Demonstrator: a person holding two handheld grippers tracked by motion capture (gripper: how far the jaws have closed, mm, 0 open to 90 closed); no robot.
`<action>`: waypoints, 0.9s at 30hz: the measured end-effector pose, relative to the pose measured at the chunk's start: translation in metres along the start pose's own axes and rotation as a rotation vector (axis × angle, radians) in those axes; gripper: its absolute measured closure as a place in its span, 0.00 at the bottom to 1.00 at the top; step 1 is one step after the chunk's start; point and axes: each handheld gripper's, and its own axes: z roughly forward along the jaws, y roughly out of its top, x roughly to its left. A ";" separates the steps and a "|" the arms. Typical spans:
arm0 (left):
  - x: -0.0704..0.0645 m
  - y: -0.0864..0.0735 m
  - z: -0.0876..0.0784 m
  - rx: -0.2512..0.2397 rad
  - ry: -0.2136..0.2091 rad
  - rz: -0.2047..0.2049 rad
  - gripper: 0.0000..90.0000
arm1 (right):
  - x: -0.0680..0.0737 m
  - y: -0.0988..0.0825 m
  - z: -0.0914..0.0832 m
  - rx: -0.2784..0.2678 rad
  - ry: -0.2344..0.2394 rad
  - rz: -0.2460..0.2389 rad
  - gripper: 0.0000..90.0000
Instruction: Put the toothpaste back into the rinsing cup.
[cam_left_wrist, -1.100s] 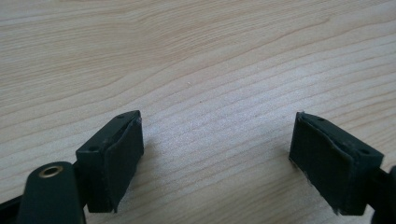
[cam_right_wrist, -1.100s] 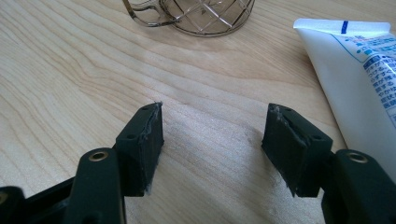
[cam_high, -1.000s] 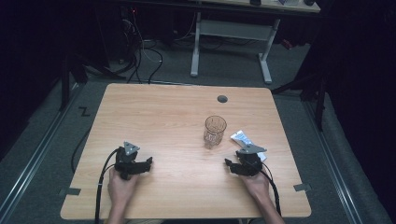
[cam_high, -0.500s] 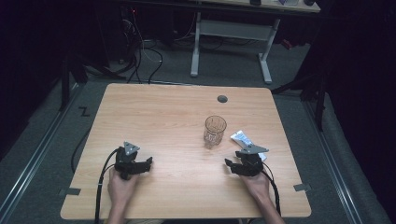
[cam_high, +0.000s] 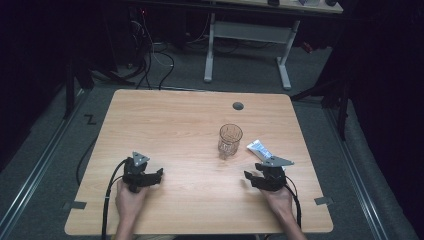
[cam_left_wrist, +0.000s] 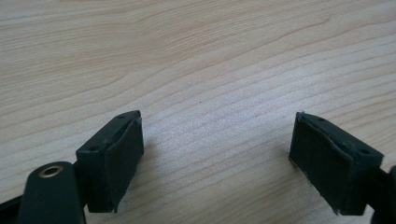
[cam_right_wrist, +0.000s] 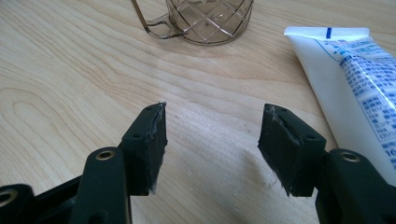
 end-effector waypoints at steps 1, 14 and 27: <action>0.000 0.000 0.000 0.000 0.000 0.000 0.20 | 0.000 -0.001 -0.001 -0.002 -0.001 0.000 0.46; 0.000 0.000 0.000 0.000 0.000 0.000 0.20 | -0.004 -0.010 -0.015 -0.012 -0.016 0.019 0.50; 0.000 0.000 0.000 0.000 0.000 0.000 0.20 | -0.011 -0.017 -0.038 -0.033 -0.047 0.060 0.50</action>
